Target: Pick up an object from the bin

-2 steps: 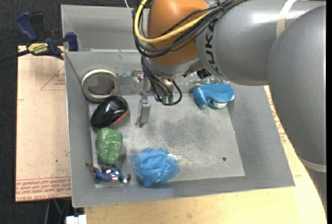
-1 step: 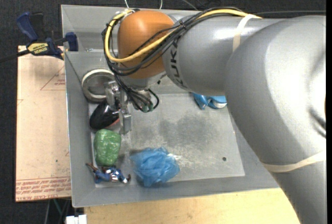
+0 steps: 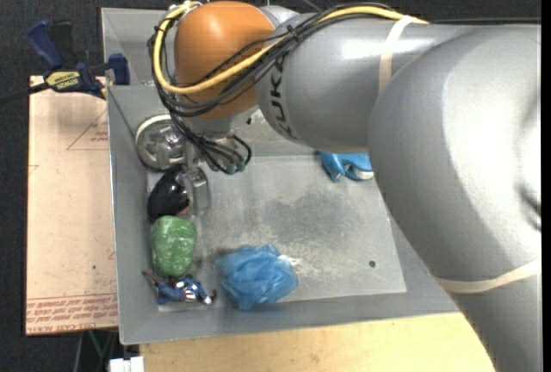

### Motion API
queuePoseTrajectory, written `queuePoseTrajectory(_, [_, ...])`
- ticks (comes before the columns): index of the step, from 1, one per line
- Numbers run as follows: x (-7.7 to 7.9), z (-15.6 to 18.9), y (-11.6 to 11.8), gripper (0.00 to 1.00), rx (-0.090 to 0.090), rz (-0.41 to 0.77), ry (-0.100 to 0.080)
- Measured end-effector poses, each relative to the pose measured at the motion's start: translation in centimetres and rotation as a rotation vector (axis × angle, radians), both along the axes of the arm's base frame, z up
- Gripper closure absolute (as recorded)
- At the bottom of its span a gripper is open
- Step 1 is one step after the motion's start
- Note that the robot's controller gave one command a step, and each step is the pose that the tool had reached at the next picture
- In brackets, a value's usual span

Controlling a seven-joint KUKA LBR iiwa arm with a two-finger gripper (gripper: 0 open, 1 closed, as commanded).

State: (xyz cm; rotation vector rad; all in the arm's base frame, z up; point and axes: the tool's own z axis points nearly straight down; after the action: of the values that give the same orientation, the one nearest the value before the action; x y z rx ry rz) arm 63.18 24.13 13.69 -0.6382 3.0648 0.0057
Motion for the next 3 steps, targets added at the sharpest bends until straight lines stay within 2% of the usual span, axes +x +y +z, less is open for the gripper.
queuePoseTrajectory(1, [1.1, -3.8, 0.6, 0.0, -0.002, 0.065, 0.004])
queuePoseTrajectory(2, [0.3, -6.6, -0.5, 0.0, 0.0, 0.382, -0.01])
queuePoseTrajectory(3, [1.2, -6.1, -0.3, 1.0, 0.006, 0.246, -0.009])
